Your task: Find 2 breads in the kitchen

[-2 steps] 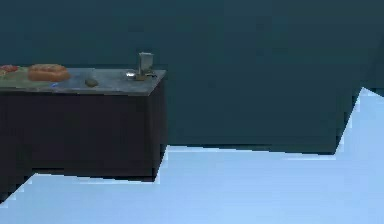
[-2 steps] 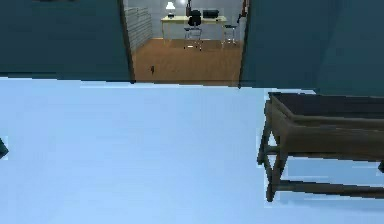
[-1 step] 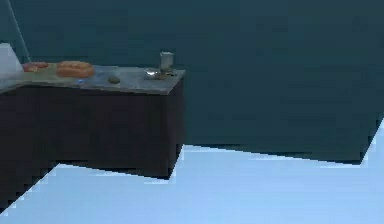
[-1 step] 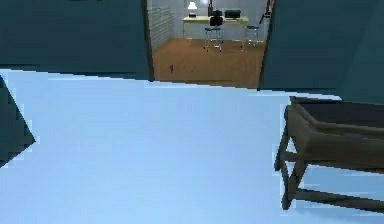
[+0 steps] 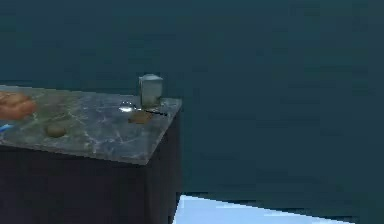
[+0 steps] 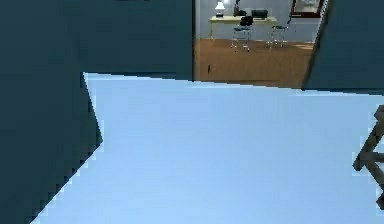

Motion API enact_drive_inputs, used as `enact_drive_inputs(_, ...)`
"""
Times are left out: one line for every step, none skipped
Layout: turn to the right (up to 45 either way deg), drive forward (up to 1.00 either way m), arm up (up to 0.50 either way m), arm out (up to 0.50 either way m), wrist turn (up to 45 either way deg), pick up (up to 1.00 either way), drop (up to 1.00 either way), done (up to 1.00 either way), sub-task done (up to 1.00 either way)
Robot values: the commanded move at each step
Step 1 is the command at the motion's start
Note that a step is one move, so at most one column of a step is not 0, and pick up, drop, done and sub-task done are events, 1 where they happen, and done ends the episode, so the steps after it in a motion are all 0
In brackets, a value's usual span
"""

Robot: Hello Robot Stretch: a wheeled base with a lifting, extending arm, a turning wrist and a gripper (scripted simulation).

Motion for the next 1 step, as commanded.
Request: enact_drive_inputs(-45.0,0.00,0.00,0.00,0.0,0.00,0.00,0.00,0.00)
